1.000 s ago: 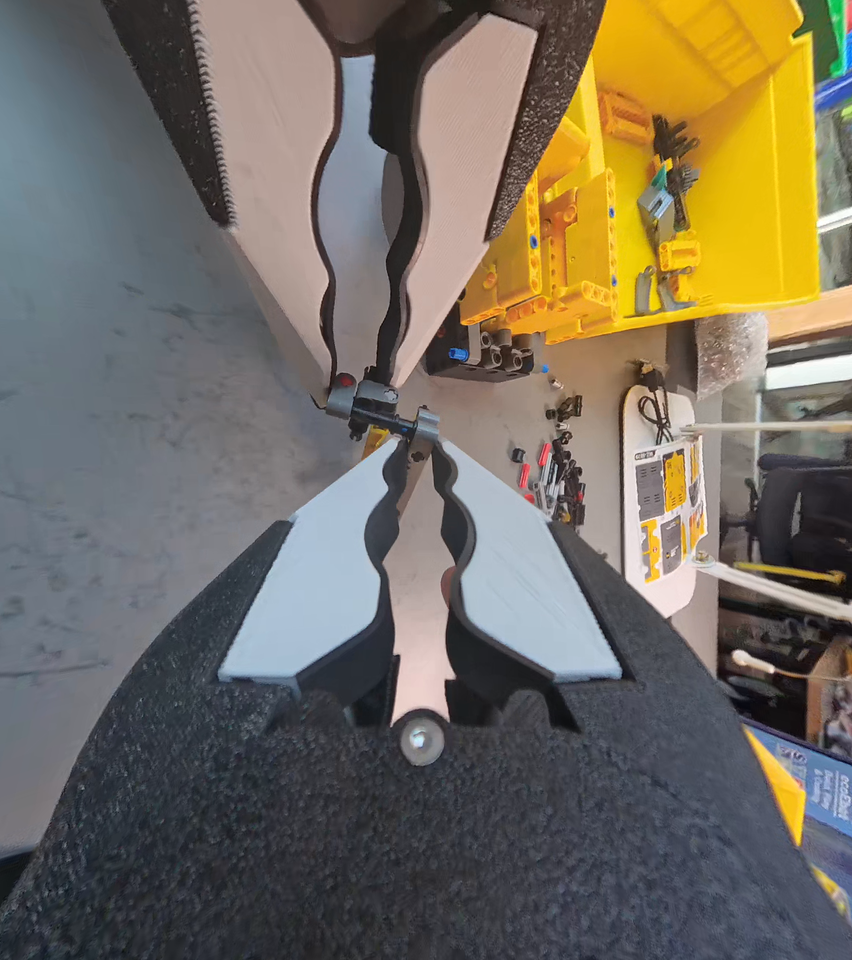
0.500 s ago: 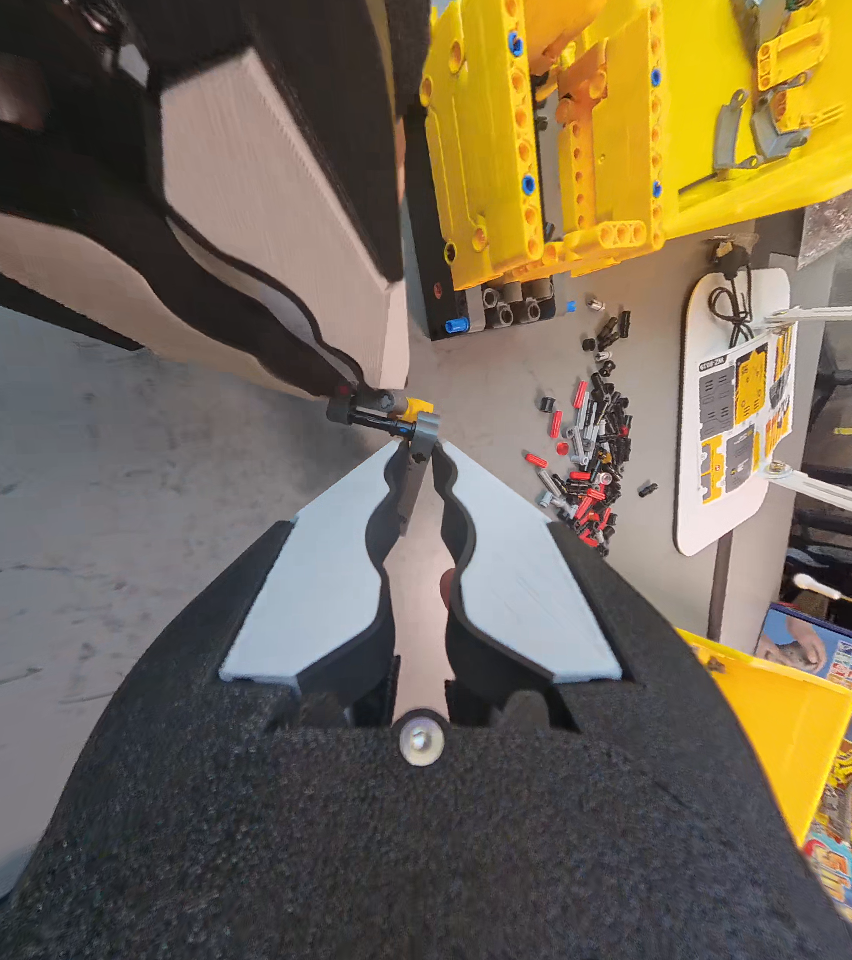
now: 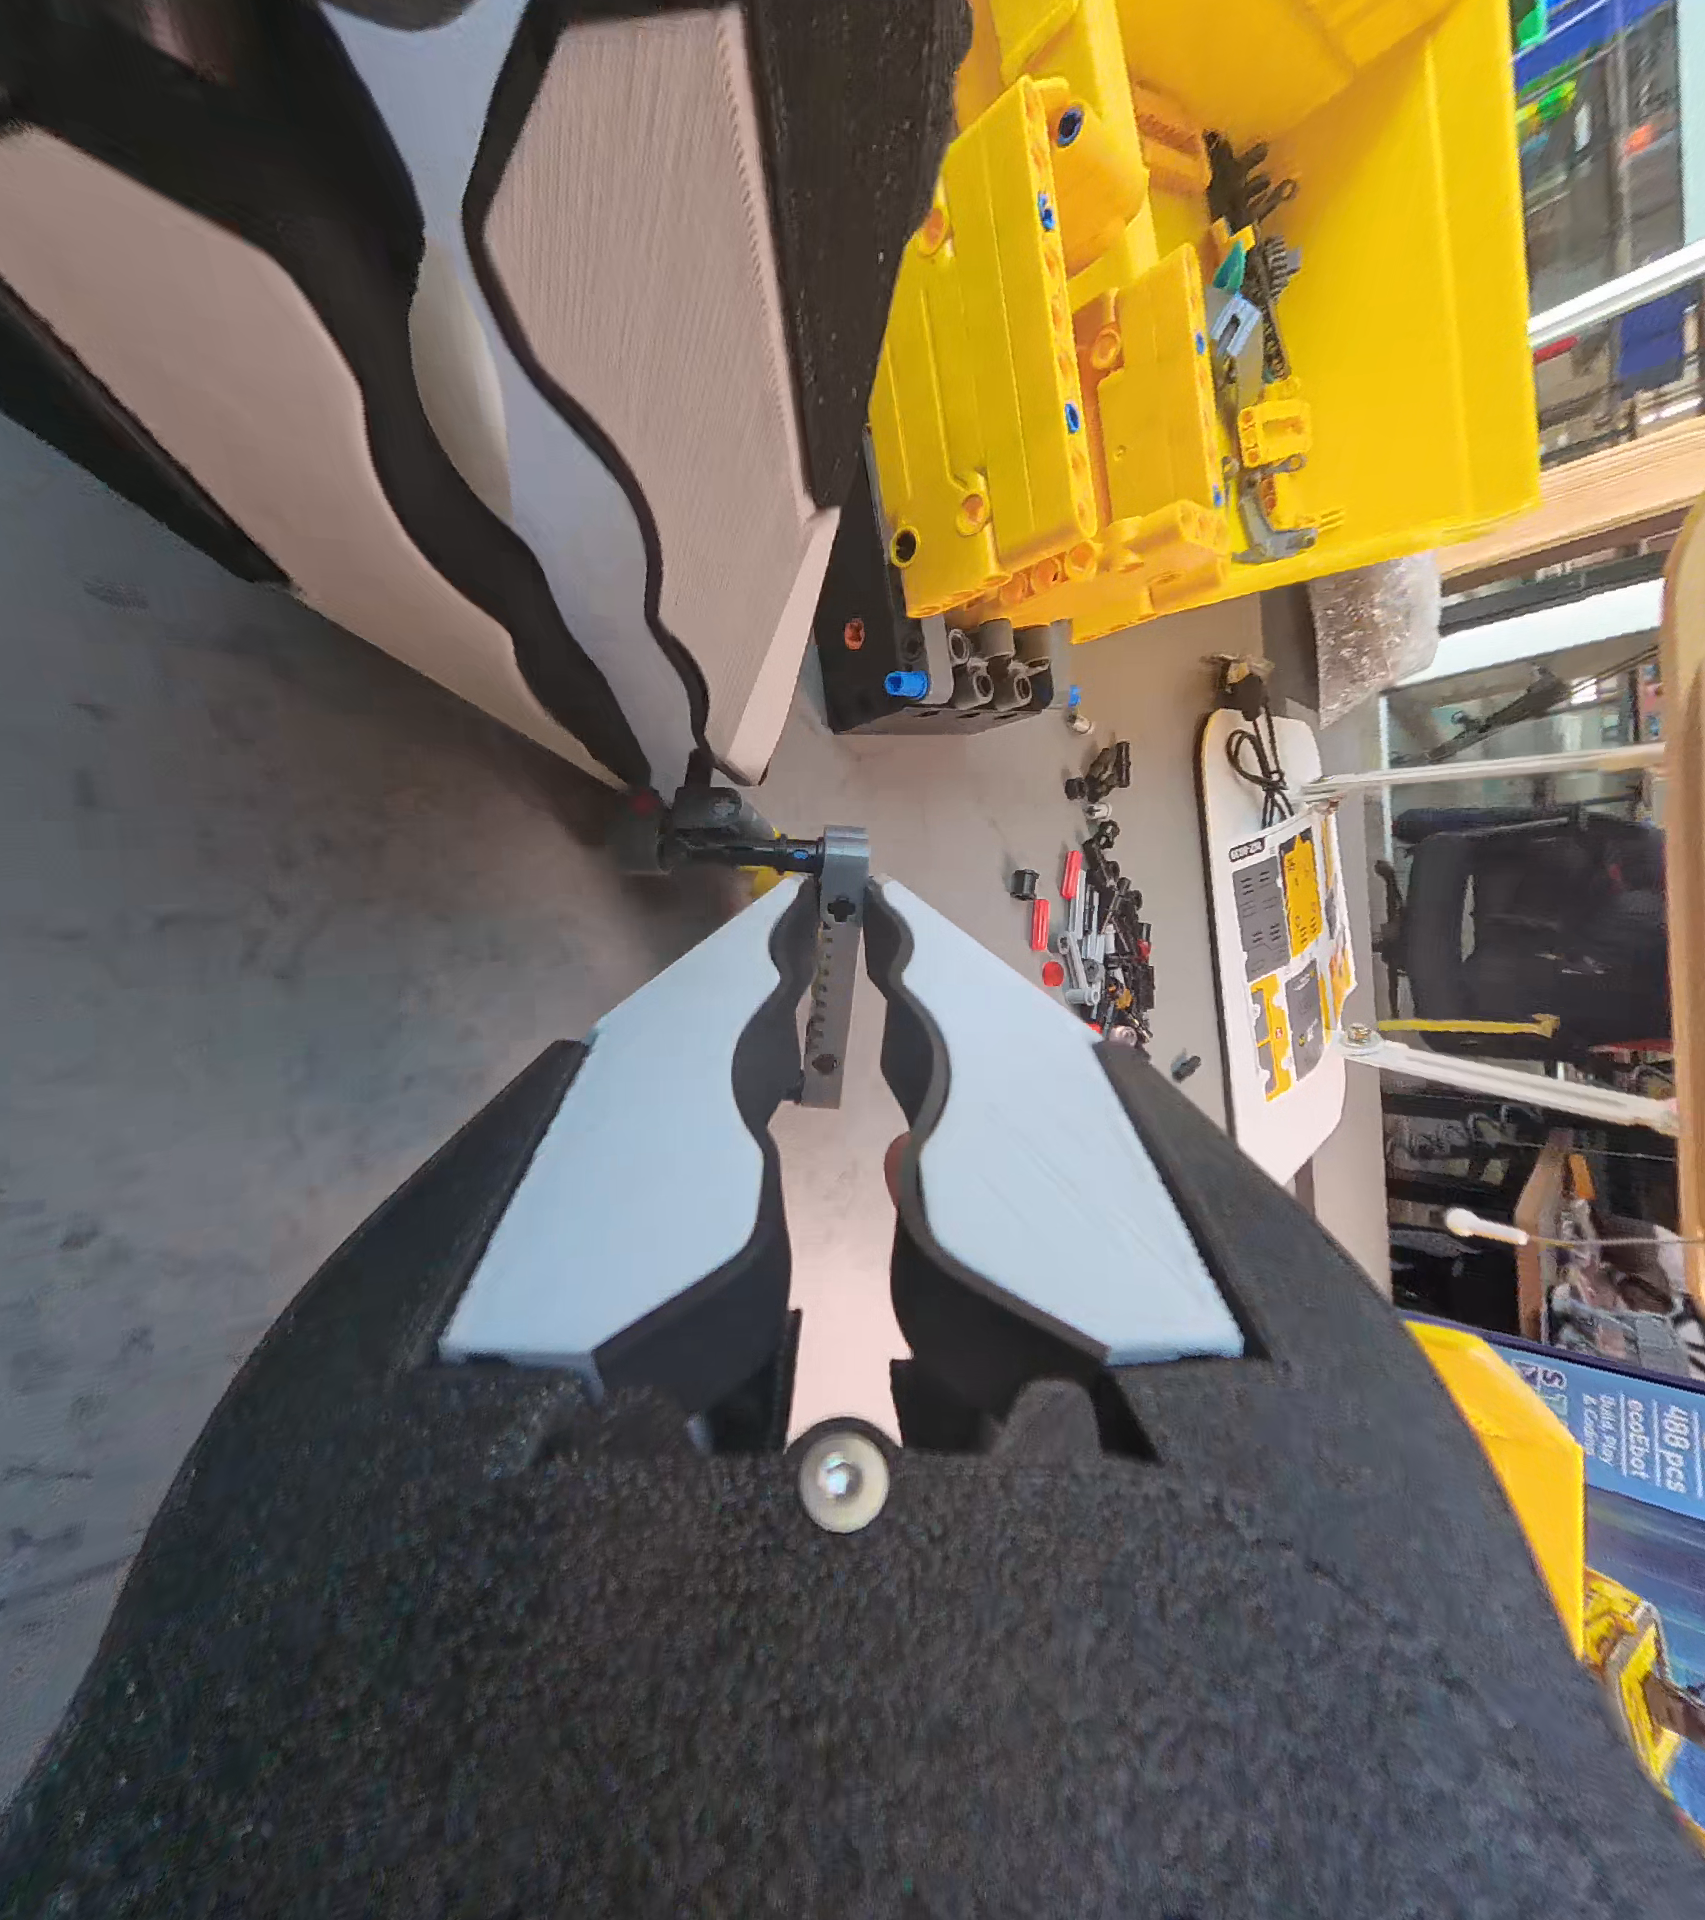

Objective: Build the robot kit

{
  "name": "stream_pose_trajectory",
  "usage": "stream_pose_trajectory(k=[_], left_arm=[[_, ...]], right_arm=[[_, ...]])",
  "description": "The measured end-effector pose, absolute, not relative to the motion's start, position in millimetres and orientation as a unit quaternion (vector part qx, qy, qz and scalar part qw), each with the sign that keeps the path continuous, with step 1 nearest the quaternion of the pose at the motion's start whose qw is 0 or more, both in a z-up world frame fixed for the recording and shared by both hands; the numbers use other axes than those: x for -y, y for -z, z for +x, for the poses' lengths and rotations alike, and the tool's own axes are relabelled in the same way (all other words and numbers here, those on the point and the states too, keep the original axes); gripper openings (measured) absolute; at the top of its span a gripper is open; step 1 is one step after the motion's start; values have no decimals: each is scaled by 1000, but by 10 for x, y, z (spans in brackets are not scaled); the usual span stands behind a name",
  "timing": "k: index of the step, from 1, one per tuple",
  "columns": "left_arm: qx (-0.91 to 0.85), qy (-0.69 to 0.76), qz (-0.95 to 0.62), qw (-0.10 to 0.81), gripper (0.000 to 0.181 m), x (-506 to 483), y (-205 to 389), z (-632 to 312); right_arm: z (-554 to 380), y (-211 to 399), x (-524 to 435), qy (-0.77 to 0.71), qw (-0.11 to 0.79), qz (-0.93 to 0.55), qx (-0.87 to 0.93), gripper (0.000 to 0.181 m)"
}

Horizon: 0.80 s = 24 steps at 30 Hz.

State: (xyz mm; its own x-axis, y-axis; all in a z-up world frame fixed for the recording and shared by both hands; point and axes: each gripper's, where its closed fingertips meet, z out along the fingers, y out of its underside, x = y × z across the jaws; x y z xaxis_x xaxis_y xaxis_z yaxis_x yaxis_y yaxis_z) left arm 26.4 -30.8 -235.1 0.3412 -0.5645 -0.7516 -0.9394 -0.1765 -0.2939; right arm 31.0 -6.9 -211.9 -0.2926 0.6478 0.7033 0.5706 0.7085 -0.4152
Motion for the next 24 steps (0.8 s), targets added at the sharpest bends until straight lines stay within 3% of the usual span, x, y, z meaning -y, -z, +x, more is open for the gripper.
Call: stream_pose_trajectory(k=[1, 5, 11, 17, 20, 24], left_arm=[[-516, -231, -731, 383, 17, 326, 2347, 266], [-487, -82, -775, 395, 33, 481, 2306, 308], [-348, 165, -828, 408, 31, 481, 2184, 402], [-334, 149, -841, 399, 20, 321, 2243, 410], [-339, 137, -844, 392, 4, 311, 2259, 411], [-314, 167, -829, 432, 15, 306, 2000, 422]], right_arm=[[328, 2108, 73, -46, 466, -376, 800, 7], [413, 2092, 75, -53, 489, -363, 791, 7], [486, 2062, 45, -62, 508, -363, 778, 7], [520, 2012, -62, -73, 517, -380, 763, 7], [516, 1983, -58, -77, 526, -381, 757, 7], [523, 1920, -97, -77, 542, -391, 740, 7]])
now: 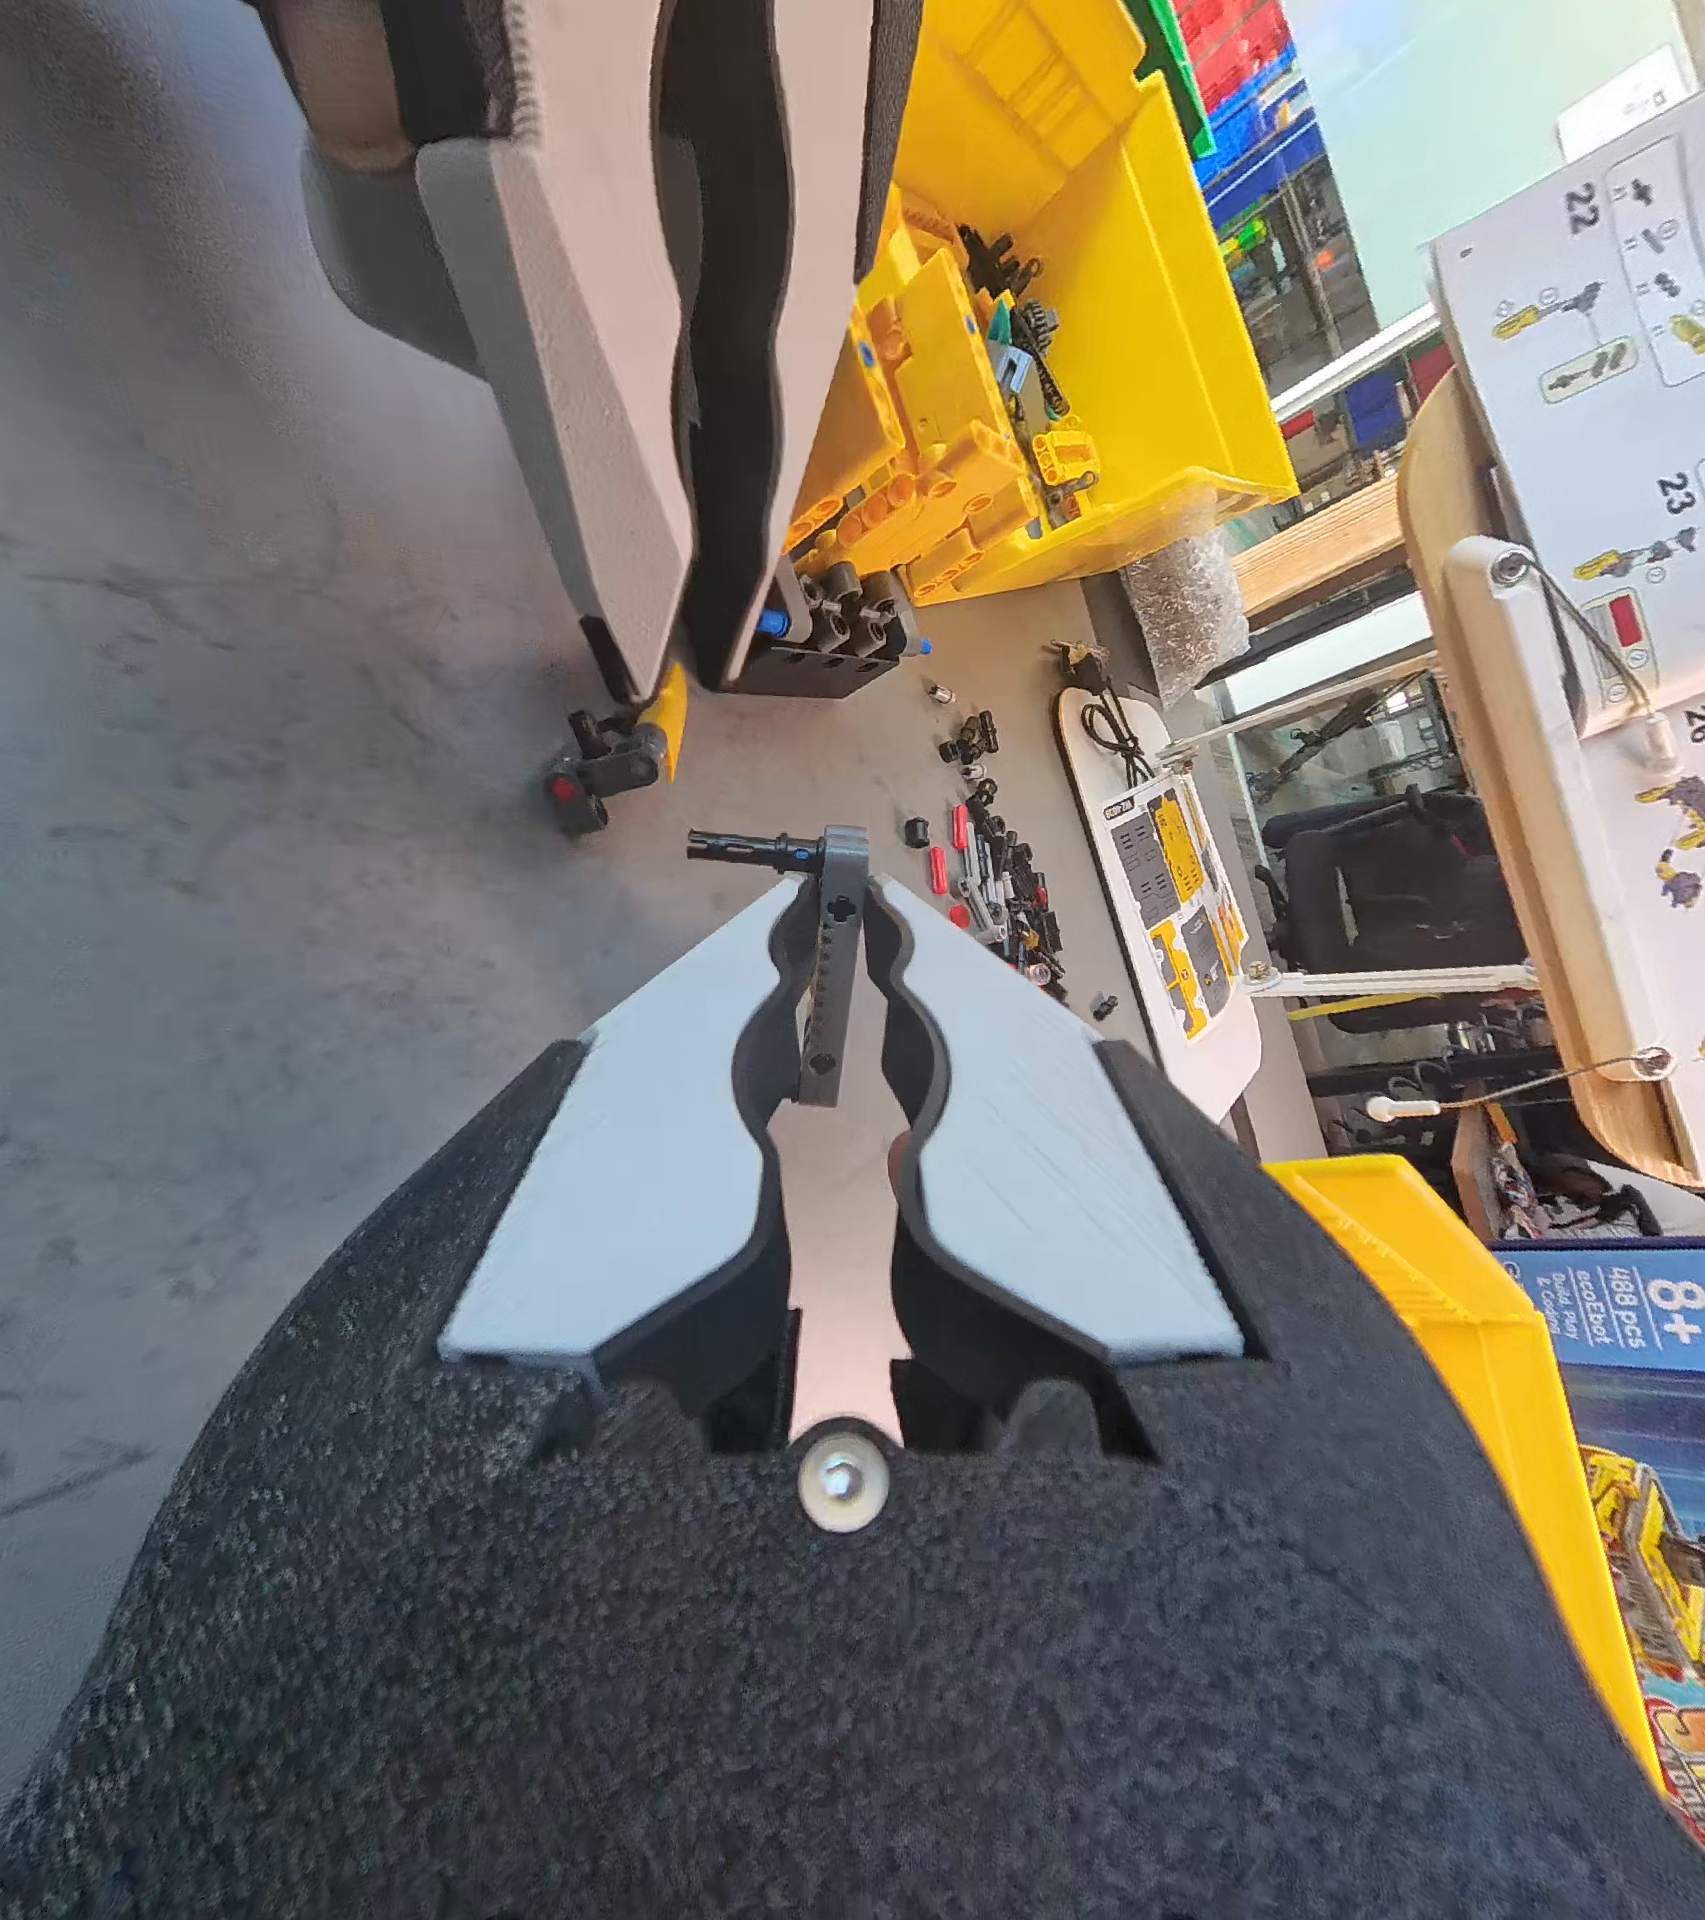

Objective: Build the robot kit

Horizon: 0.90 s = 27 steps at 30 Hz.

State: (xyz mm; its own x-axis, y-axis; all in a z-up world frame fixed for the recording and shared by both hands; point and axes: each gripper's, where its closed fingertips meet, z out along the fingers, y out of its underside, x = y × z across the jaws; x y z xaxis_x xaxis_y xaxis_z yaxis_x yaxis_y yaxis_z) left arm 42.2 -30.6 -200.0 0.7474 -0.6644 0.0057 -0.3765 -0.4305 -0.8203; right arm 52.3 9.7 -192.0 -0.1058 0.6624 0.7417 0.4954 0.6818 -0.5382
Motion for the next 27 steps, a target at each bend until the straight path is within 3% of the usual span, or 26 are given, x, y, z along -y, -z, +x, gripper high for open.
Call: stream_pose_trajectory(k=[6, 10, 12, 16, 19, 21, 24, 27], left_arm=[[-247, 262, -817, 450, 22, 226, 1848, 568], [-287, 224, -811, 457, 4, 225, 1866, 554], [-345, 185, -797, 460, 3, 280, 1880, 528], [-455, 156, -747, 459, 2, 478, 1909, 559], [-491, 173, -728, 446, 3, 598, 1926, 643], [-499, 192, -722, 439, 3, 650, 1919, 692], [-511, 212, -715, 428, 2, 710, 1938, 747], [-500, 243, -713, 426, 2, 732, 1913, 763]], right_arm=[[414, 1701, 1, -51, 600, -359, 713, 7], [396, 1661, 108, -54, 613, -329, 716, 8], [423, 1681, 194, -116, 588, -326, 731, 11], [569, 1729, 441, -294, 464, -353, 758, 35], [615, 1720, 409, -277, 458, -336, 775, 44], [643, 1771, 491, -281, 439, -322, 790, 42], [654, 1824, 562, -275, 430, -306, 804, 25], [672, 1803, 591, -298, 415, -317, 799, 24]])
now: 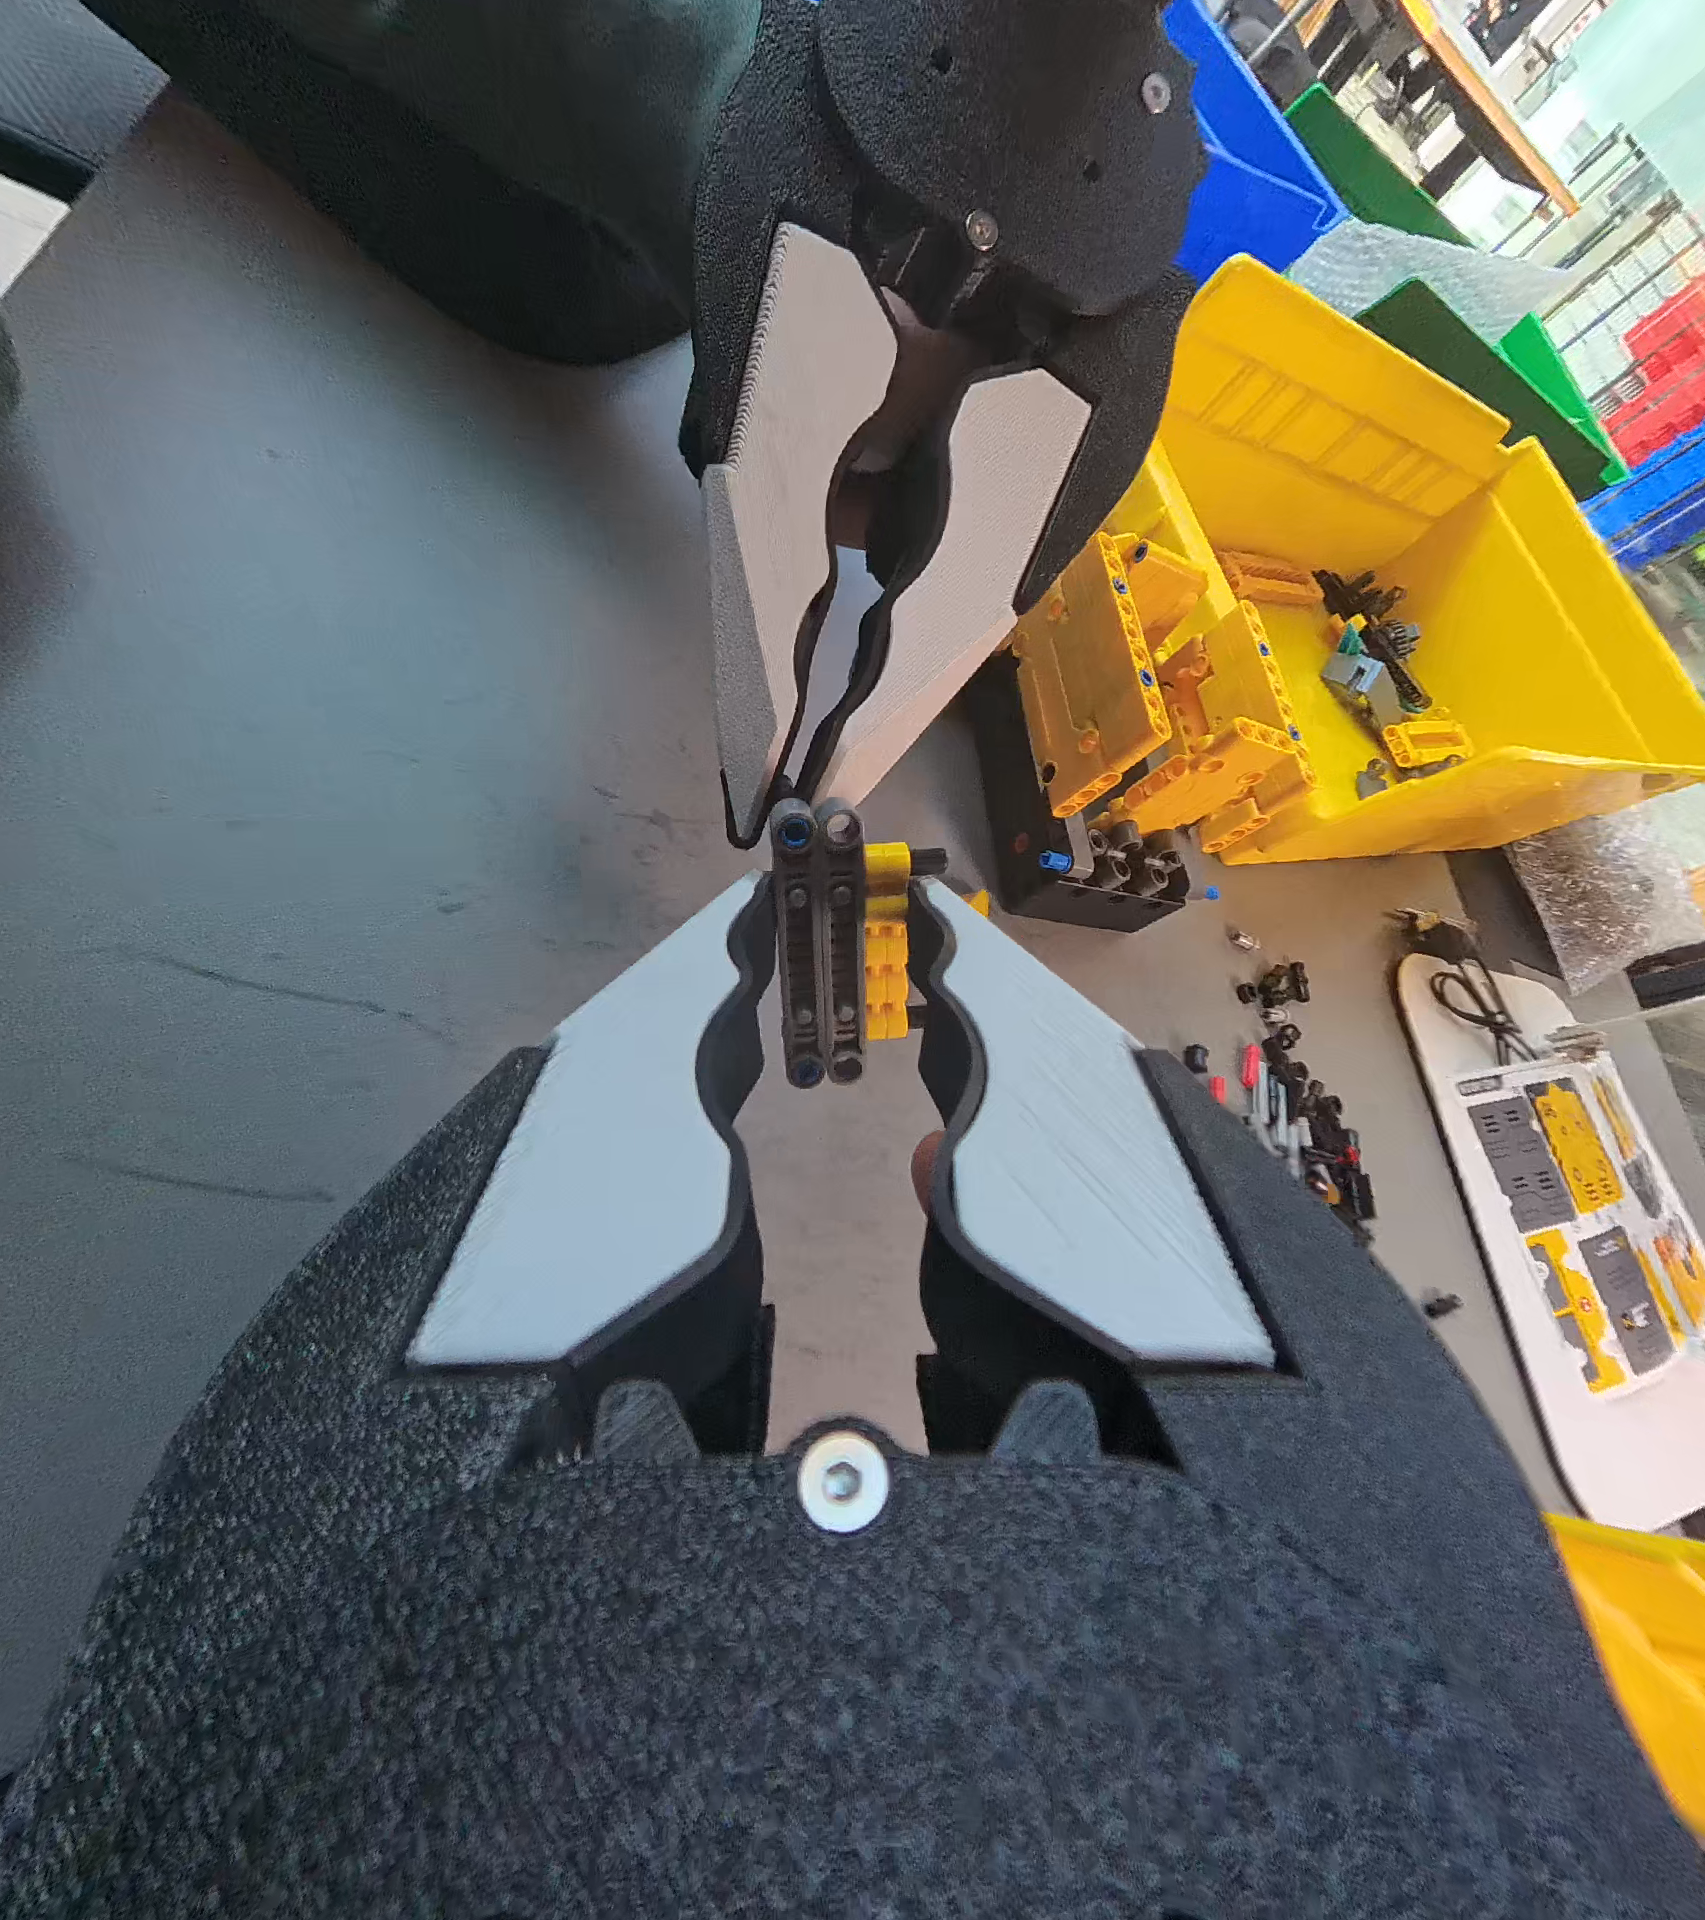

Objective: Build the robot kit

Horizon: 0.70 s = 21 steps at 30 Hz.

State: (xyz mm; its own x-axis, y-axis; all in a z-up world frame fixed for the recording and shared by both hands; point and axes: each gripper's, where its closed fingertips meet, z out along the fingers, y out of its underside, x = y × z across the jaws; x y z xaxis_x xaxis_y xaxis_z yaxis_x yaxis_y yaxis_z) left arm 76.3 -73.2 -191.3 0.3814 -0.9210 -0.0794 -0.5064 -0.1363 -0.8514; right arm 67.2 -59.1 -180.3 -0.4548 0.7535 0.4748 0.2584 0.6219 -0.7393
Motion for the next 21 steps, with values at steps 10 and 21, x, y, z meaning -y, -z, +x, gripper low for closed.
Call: stream_pose_trajectory(k=[10, 21], left_arm=[[-366, 82, -835, 403, 24, 269, 2169, 300], [-445, 69, -800, 398, 27, 288, 2341, 432]], right_arm=[[611, 2000, -22, -247, 350, -395, 813, 24], [572, 2120, 41, -258, 212, -359, 872, 24]])
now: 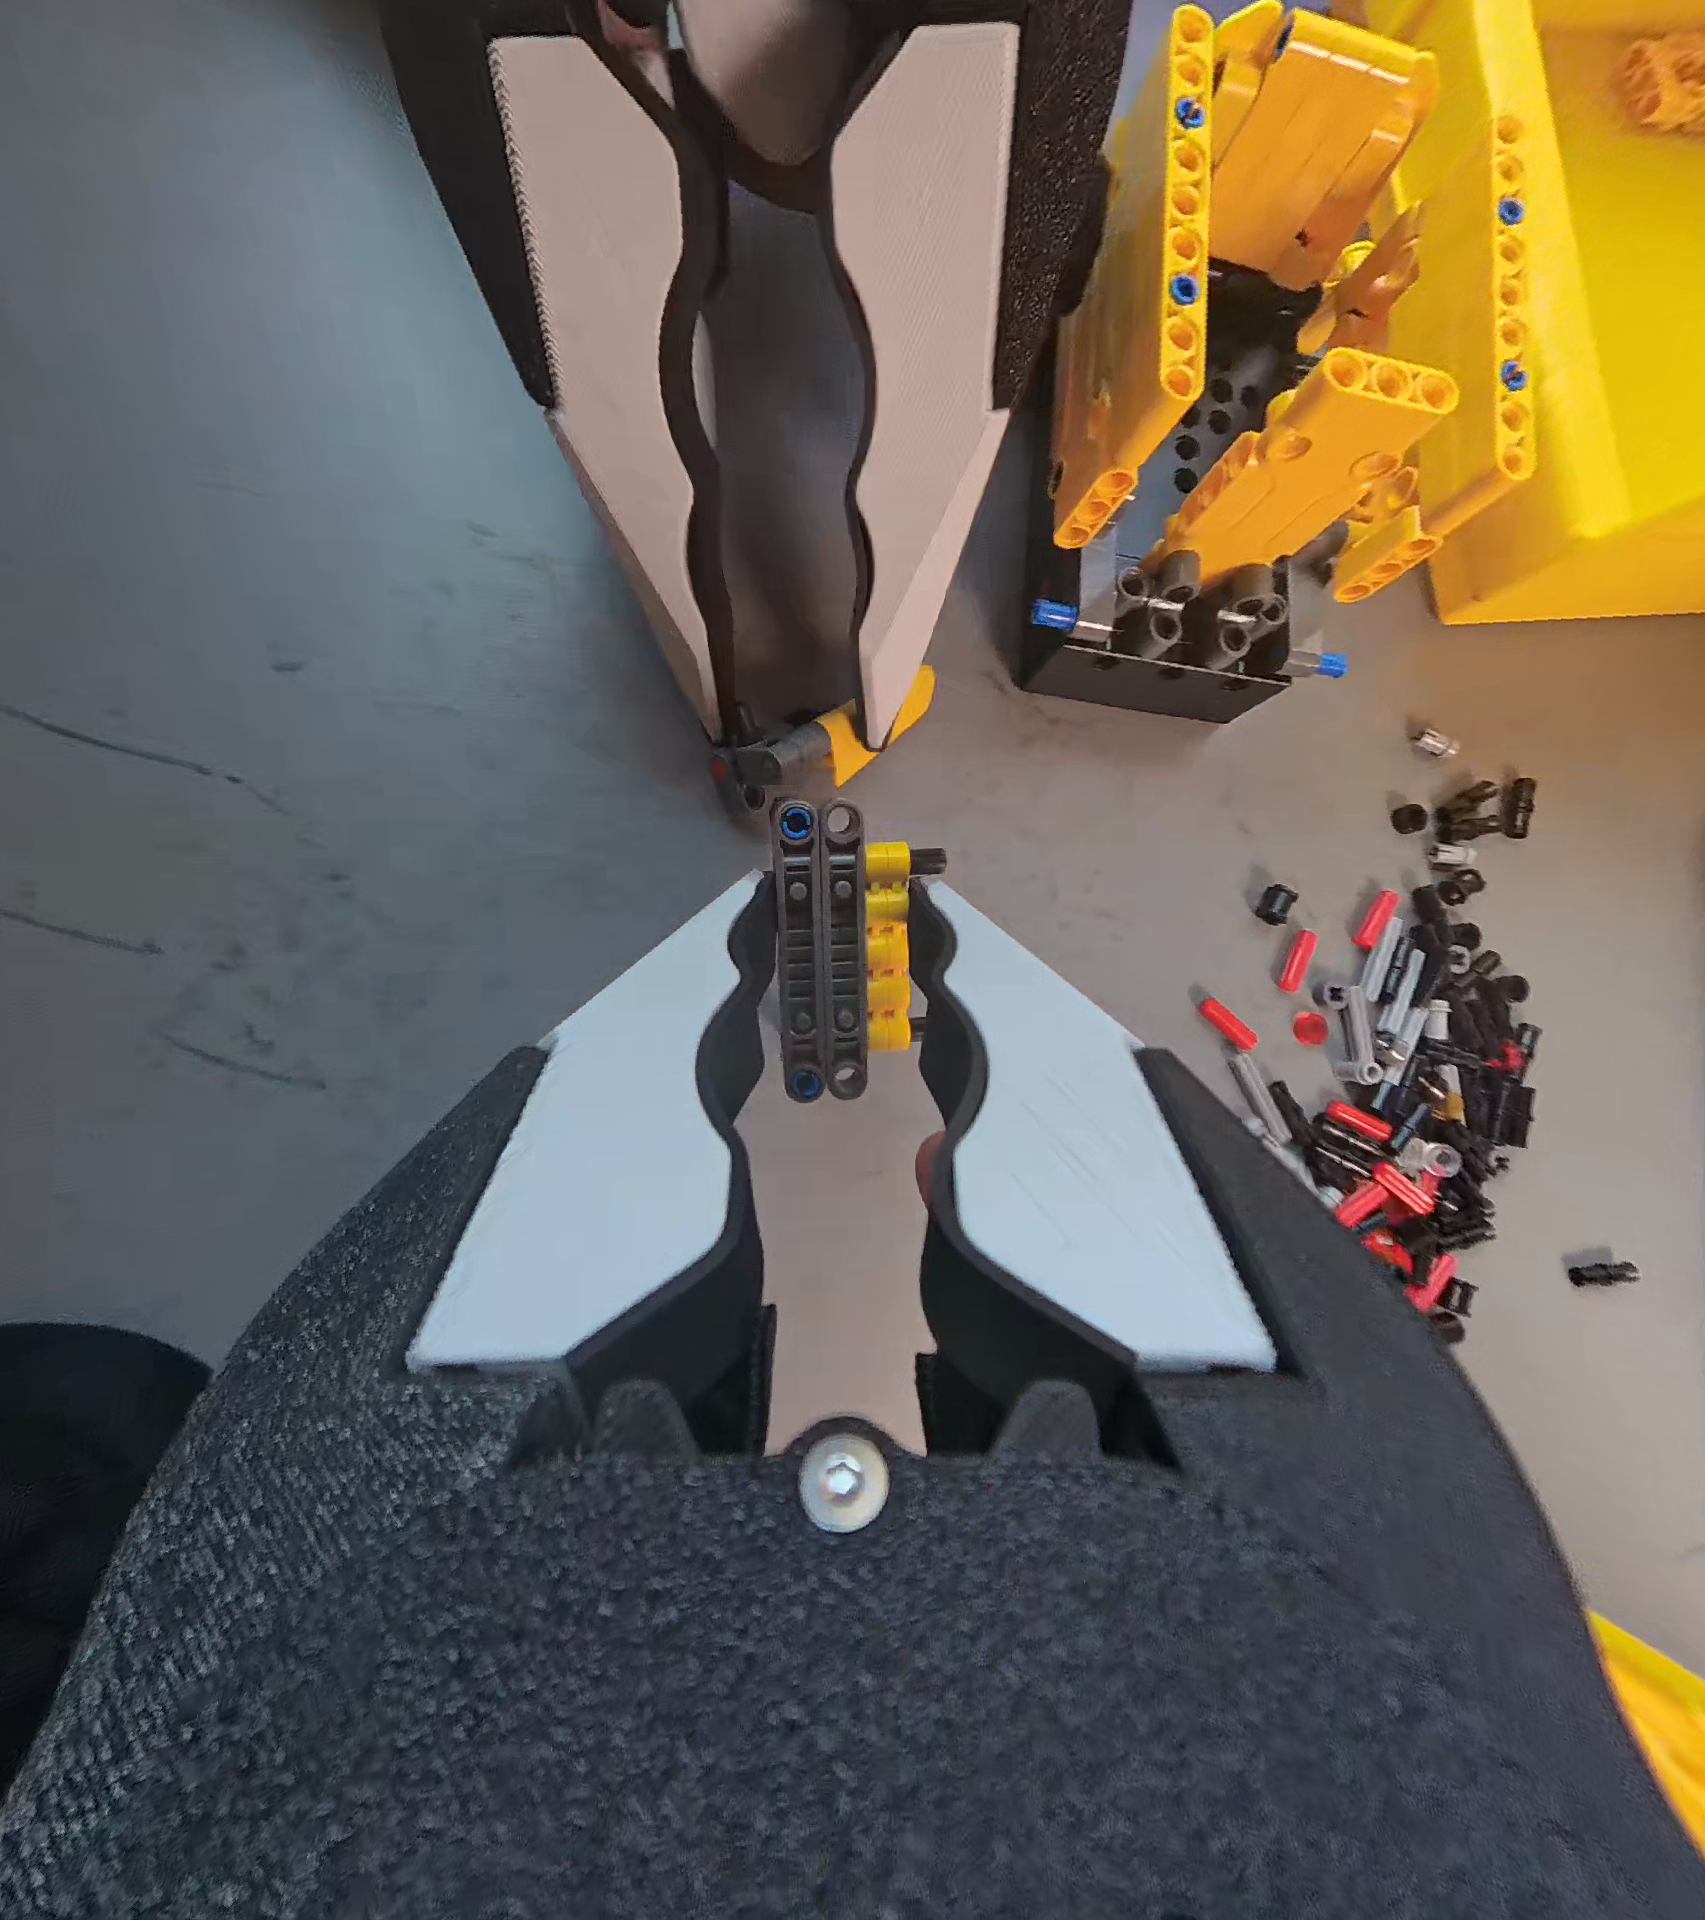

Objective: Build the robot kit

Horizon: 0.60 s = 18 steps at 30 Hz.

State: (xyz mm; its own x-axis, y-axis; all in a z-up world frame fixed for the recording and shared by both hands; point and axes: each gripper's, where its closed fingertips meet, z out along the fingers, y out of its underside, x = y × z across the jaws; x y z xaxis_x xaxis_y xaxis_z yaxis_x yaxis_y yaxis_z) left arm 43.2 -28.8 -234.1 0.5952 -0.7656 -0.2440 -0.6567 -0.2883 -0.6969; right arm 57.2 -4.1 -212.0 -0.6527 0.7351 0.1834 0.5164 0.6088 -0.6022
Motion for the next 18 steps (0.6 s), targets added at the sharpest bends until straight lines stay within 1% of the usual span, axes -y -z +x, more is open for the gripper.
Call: stream_pose_trajectory(k=[3, 4, 5, 6, 7, 9, 10, 12, 18], left_arm=[[-504, 64, -756, 413, 24, 393, 2338, 526], [-523, 67, -739, 419, 16, 444, 2328, 568], [-540, 69, -724, 423, 15, 495, 2326, 605], [-552, 71, -716, 422, 18, 538, 2336, 623], [-556, 74, -714, 418, 25, 568, 2341, 625], [-546, 96, -719, 419, 31, 620, 2288, 627], [-534, 110, -722, 426, 30, 631, 2230, 627], [-502, 127, -736, 436, 22, 616, 2144, 603], [-414, 201, -797, 390, 22, 662, 2167, 711]], right_arm=[[628, 2112, 148, -264, 178, -350, 881, 24], [653, 2116, 187, -261, 165, -347, 885, 24], [682, 2121, 235, -260, 152, -343, 890, 24], [713, 2129, 286, -257, 138, -340, 894, 24], [744, 2145, 328, -252, 126, -337, 898, 24], [772, 2178, 369, -237, 119, -334, 904, 24], [794, 2186, 396, -236, 112, -336, 905, 24], [823, 2184, 426, -229, 112, -336, 906, 24], [847, 2179, 524, -212, 130, -346, 905, 24]])
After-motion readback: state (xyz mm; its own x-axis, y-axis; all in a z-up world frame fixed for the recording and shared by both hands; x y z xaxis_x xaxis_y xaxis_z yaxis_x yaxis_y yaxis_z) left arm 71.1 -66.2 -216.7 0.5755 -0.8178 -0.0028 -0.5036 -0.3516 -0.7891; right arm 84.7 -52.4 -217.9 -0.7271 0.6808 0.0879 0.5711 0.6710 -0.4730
